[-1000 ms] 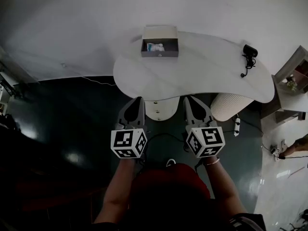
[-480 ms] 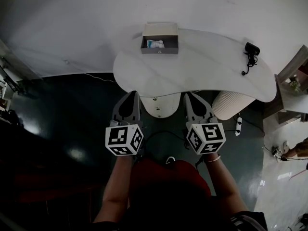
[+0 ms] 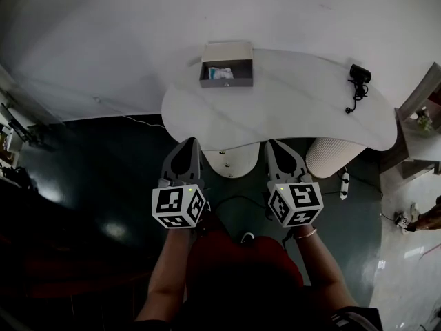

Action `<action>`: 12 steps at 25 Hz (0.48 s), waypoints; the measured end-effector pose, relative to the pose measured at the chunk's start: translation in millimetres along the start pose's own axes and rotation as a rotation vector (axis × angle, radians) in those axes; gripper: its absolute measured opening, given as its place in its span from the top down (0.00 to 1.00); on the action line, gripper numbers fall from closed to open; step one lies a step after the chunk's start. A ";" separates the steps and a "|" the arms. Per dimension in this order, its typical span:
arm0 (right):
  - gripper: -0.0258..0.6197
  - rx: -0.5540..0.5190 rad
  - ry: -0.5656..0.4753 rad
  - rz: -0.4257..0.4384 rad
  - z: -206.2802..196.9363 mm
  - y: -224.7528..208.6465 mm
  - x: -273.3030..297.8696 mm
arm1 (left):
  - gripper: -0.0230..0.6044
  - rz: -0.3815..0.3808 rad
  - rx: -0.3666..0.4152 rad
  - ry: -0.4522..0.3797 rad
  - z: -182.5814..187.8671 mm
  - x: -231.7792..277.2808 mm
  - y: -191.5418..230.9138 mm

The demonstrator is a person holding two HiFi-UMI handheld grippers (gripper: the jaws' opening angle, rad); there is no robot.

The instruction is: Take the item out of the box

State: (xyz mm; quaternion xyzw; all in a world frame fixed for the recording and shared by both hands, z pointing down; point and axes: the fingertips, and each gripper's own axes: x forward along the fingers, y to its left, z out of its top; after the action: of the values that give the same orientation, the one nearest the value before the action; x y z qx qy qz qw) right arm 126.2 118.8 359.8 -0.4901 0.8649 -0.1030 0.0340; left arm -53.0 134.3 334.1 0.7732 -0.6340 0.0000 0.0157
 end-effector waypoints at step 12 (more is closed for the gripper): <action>0.94 -0.035 -0.027 -0.021 16.3 -13.5 53.9 | 0.93 -0.043 -0.008 -0.029 3.6 66.6 25.0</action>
State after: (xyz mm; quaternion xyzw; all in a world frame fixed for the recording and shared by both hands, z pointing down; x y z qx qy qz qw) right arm 112.3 63.7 349.0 -0.5009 0.8609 -0.0813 0.0360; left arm -64.5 64.0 332.5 0.7864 -0.6175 -0.0140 0.0099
